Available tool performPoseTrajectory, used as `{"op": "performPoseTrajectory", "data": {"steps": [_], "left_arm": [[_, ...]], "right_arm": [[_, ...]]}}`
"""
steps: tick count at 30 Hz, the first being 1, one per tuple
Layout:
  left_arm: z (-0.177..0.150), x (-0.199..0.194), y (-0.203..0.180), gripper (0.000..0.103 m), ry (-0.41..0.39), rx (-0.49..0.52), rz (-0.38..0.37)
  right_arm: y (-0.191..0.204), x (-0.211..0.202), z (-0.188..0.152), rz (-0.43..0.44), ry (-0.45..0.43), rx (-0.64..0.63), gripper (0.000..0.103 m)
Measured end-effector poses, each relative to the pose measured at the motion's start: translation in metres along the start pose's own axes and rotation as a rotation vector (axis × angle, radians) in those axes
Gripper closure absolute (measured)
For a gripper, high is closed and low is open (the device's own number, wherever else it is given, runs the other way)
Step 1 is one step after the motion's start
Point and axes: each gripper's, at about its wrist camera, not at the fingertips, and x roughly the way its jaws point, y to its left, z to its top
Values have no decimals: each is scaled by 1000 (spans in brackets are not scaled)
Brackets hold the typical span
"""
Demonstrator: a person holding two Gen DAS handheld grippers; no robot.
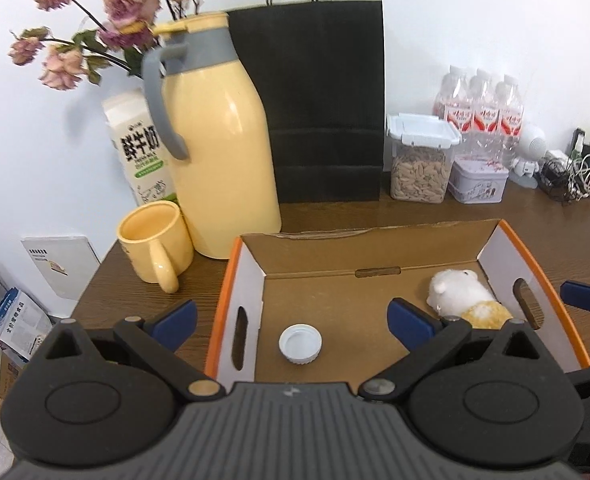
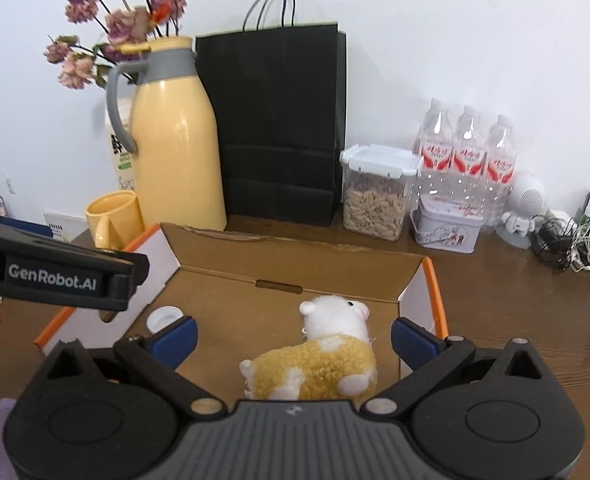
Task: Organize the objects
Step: 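Carry the cap and plush into the cardboard box and open both tools, then move both tools back over the remaining items on the table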
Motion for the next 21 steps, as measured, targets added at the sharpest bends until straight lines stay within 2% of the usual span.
{"op": "performPoseTrajectory", "data": {"steps": [11,21], "left_arm": [[-30,-59,15,0,-57,4,5],[-87,-102,49,0,-85,-41,13]], "right_arm": [[9,-66,-21,13,-50,-31,0],[12,-113,-69,49,-48,-60,0]]}}
